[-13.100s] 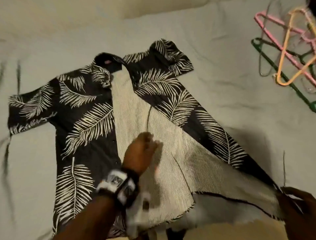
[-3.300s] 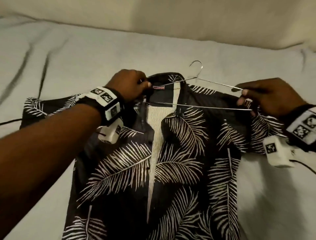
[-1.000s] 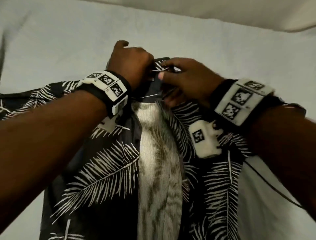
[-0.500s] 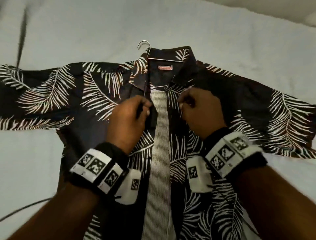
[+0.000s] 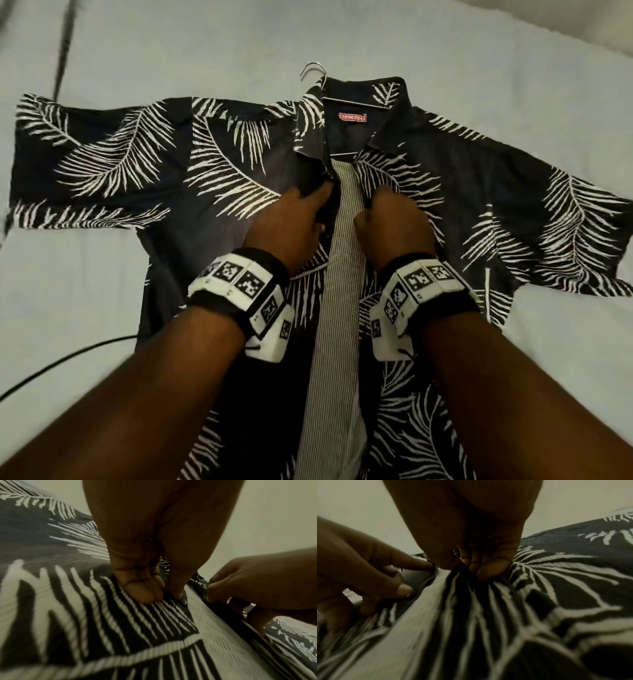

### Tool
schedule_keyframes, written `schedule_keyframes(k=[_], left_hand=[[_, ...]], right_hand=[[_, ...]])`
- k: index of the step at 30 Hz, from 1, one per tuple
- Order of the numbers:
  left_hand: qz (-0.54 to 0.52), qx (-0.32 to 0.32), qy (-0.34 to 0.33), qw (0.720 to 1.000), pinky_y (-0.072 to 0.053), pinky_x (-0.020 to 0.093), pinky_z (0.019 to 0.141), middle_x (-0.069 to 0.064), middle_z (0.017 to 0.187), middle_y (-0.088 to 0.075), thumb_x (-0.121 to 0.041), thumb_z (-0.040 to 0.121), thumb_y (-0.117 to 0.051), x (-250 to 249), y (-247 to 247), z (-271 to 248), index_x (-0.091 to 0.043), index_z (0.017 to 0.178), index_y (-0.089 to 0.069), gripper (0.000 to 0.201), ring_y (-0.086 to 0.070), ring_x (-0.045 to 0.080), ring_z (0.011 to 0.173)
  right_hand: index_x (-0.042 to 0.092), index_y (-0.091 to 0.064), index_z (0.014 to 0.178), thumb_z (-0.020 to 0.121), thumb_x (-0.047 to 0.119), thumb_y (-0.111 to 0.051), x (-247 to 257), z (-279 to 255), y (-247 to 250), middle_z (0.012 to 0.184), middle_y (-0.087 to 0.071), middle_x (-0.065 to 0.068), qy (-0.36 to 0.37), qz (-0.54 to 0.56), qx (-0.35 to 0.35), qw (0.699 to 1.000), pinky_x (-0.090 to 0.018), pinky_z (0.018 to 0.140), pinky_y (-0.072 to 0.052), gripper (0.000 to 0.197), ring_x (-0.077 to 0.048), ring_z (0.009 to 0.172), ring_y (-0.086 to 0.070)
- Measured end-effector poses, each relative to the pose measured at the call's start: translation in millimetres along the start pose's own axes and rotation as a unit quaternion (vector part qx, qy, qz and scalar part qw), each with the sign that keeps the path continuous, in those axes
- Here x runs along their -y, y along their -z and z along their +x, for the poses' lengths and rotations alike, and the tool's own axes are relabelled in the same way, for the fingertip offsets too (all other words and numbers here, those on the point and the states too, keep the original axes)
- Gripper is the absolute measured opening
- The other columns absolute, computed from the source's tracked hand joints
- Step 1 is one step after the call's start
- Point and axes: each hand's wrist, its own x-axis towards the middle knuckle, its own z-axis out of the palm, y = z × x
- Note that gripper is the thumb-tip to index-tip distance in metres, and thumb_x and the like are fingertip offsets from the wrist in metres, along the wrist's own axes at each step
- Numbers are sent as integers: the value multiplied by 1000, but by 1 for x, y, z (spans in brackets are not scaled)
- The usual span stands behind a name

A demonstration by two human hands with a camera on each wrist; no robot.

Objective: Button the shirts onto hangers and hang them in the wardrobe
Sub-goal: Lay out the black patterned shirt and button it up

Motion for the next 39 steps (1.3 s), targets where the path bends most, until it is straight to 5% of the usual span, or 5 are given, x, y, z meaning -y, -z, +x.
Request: schedule_keyframes(k=[10, 15, 31, 35, 39], left_hand=[[64, 28, -39, 997, -52, 45, 97, 14, 132, -63, -31, 97, -61, 4, 18, 21, -44, 158, -12, 80, -61, 37, 118], [-17, -48, -89, 995, -45, 36, 87, 8, 113, -67, -22, 94, -65, 13, 11, -2, -21, 120, -68, 26, -62, 27, 106], [62, -52, -28, 996, -54, 47, 80, 9, 109, -63, -27, 98, -55, -14, -16, -9, -18, 114, -58, 19, -64, 32, 97], [-106, -16, 46, 993, -45, 29, 77, -2, 89, -66, -19, 95, -64, -8, -7, -6, -19, 93, -66, 2, -62, 18, 87], [-282, -2, 80, 956, -57, 40, 71, -1, 66, -65, -3, 92, -66, -3, -7, -8, -22, 77, -64, 25, -63, 13, 59]], right_hand=[[26, -56, 87, 92, 20, -62, 1, -6, -13, 72, -48, 16, -30, 132, 4, 991, -24, 71, -34, 10, -11, 79, -51], [26, -58, 84, 88, 20, -64, 2, -4, -16, 79, -57, 10, -29, 140, 1, 990, -26, 74, -41, 10, -14, 82, -57], [21, -63, 85, 87, 20, -65, 5, -11, -16, 85, -66, 1, -21, 145, 24, 989, -35, 81, -53, 3, -21, 85, -63], [19, -63, 88, 90, 22, -66, 4, -16, -17, 83, -62, 4, -21, 173, 45, 984, -32, 77, -50, 5, -15, 81, -60], [17, -63, 88, 88, 22, -69, 4, -21, -19, 76, -57, 8, -16, 213, 60, 975, -27, 68, -41, 8, -9, 72, -53]])
